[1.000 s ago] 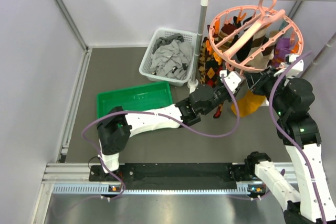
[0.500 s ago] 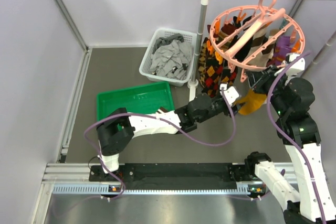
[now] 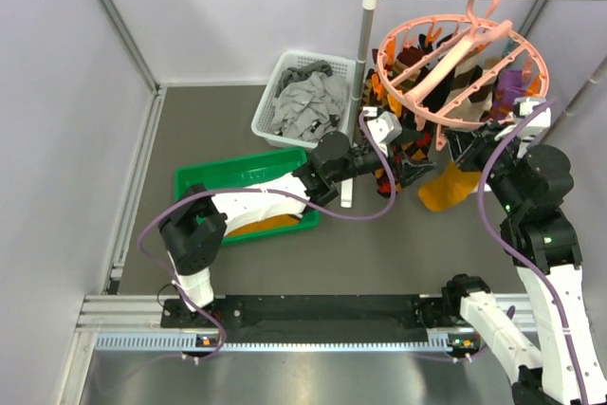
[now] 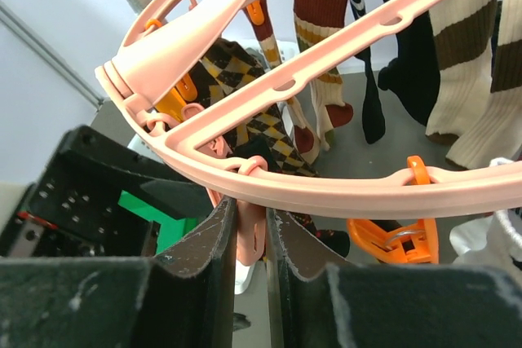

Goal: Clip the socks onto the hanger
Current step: Open the clamp at the hanger.

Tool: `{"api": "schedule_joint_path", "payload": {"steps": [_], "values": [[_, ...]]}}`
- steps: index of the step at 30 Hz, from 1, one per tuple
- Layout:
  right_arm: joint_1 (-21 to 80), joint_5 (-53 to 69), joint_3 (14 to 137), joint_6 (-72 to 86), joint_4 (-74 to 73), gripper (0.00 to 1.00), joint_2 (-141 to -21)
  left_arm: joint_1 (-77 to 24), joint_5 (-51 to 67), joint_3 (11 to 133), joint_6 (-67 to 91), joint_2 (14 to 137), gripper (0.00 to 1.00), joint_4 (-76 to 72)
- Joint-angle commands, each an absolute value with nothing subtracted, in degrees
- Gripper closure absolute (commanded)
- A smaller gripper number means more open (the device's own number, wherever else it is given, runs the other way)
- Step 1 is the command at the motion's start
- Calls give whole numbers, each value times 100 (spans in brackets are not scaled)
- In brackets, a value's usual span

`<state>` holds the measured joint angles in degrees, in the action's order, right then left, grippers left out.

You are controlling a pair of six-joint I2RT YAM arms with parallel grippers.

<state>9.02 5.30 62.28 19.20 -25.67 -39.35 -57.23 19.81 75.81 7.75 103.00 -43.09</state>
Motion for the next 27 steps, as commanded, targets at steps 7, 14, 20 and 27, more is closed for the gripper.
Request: {"api": "schedule_joint_path", "payload": {"steps": [7,14,20,27], "values": [[923,817,6240,1749,-2241,100,-3867,-5669,2786,8305,1608,10511,20,-4939],[923,932,6240,1732,-2189,100,-3858,-5660,2804,8455,1749,10644,25,-4922],[932,1011,6214,1731,-2162,100,-3858,-5643,2830,8481,1933,10688,37,-5027],[932,1055,6170,1731,-2180,100,-3815,-5634,2698,8473,2074,10661,57,-5054]]}}
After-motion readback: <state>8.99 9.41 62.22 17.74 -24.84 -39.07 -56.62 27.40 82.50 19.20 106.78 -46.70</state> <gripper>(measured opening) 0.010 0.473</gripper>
